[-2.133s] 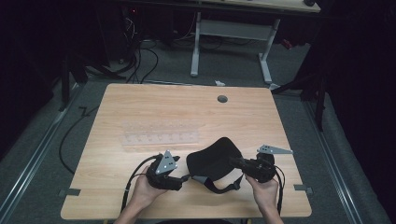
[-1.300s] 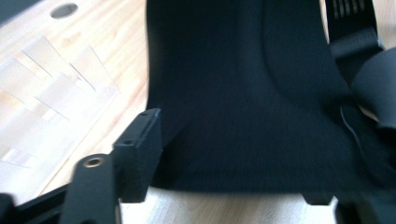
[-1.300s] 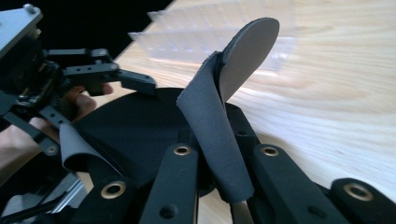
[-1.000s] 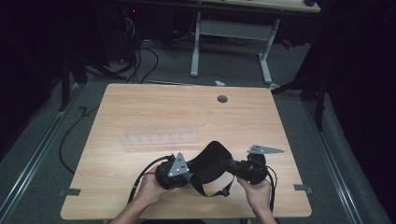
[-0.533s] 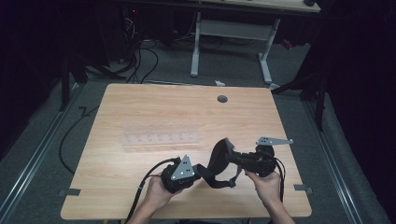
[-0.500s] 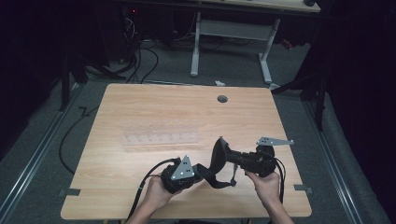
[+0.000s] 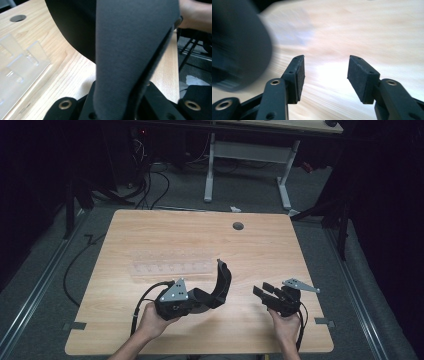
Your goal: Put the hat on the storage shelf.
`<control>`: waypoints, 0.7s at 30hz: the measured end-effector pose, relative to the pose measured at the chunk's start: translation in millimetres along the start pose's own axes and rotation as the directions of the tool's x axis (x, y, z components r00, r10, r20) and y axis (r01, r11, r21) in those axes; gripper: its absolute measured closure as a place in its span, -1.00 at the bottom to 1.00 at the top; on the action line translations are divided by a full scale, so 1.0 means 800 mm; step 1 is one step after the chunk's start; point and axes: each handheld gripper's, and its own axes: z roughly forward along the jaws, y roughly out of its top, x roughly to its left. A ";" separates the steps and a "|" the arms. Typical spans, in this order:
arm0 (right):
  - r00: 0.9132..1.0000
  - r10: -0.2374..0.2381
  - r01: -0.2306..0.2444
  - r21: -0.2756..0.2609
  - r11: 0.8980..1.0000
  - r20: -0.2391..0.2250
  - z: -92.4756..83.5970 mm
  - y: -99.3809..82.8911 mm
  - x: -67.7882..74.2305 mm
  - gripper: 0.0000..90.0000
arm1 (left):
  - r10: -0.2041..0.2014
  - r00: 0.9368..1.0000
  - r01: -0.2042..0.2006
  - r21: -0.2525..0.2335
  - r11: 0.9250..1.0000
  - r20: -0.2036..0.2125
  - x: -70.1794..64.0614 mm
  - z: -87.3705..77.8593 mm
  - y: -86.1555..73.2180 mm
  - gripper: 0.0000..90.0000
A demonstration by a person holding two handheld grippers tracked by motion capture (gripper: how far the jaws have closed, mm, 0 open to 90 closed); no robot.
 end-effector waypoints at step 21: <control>0.946 -0.178 0.132 0.177 0.975 0.271 0.048 -0.012 -0.047 -0.02 | -0.108 0.982 0.079 -0.180 0.980 -0.157 0.041 -0.041 0.029 0.91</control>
